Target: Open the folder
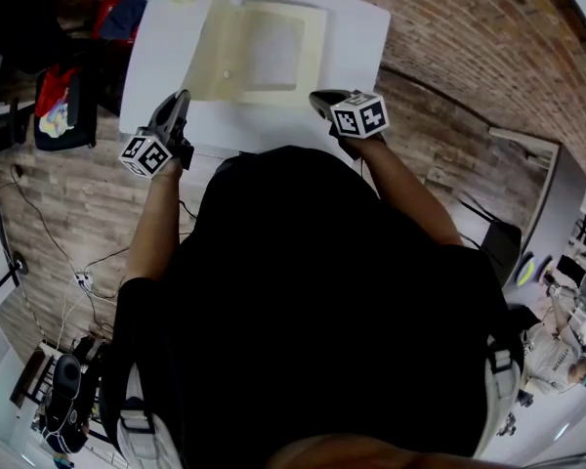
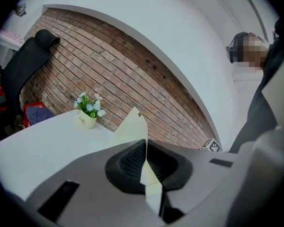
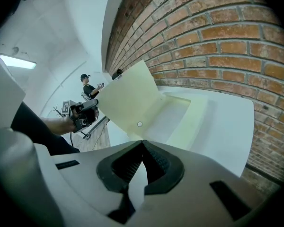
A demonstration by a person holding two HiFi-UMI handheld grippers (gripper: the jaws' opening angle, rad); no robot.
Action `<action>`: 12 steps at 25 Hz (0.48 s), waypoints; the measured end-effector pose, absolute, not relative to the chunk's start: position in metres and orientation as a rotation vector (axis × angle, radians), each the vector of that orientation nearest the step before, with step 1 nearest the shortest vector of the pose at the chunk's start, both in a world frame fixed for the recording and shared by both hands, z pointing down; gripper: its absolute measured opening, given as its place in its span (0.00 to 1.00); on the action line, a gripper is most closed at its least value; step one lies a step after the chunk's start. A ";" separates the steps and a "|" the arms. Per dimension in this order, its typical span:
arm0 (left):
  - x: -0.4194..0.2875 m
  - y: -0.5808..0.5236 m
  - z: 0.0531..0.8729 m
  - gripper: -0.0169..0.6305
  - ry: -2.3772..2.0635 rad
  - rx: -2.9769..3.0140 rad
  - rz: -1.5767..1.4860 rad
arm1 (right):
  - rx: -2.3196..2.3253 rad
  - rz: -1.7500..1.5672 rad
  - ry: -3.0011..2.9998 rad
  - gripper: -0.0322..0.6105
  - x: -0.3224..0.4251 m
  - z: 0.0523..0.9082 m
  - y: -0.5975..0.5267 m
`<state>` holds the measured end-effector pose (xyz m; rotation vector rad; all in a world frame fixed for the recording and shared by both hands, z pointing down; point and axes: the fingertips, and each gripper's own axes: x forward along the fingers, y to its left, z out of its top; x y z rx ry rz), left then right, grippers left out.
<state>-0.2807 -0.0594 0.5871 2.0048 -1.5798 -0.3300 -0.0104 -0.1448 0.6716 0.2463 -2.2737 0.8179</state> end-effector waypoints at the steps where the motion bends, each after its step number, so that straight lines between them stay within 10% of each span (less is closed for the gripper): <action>1: -0.284 -0.058 0.588 0.05 -1.587 1.998 -0.329 | 0.247 0.817 -2.272 0.09 -0.011 0.672 -0.145; 12: -0.308 -0.043 0.600 0.05 -1.656 1.933 -0.308 | 0.252 0.817 -2.276 0.09 -0.017 0.669 -0.147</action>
